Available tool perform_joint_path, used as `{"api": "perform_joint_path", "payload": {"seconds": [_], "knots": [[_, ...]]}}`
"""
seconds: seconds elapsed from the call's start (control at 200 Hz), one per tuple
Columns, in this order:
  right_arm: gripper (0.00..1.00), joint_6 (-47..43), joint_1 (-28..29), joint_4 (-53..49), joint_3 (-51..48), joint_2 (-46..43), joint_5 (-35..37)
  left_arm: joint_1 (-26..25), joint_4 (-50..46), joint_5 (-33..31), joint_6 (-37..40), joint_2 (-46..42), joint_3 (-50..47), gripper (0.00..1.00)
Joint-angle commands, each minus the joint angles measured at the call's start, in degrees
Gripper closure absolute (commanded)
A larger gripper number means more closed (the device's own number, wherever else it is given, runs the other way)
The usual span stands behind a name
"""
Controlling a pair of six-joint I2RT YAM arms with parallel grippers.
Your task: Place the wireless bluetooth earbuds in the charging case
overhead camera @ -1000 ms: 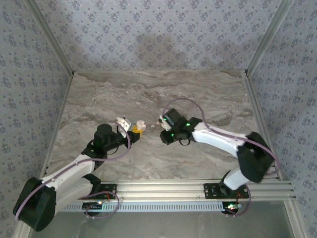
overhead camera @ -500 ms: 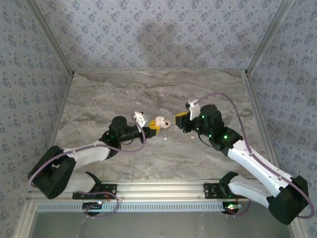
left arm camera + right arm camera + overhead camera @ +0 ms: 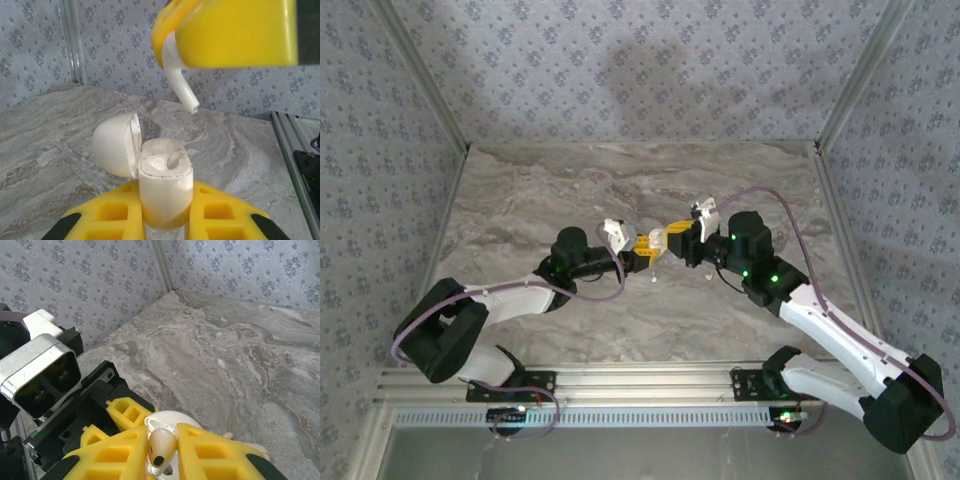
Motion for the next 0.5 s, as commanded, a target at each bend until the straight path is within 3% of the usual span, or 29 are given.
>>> {"api": "perform_joint_path", "payload": {"seconds": [0.0,0.495], "knots": [[0.78,-1.2,0.6,2.3,-0.1,0.7,-1.2,-0.6,4.0,1.0,-1.0,0.4,1.4,0.87],[0.79,-0.8,1.9,4.6,-0.9,1.9,0.1,-0.5,5.1,1.2,-2.0,0.9,2.0,0.87]]}}
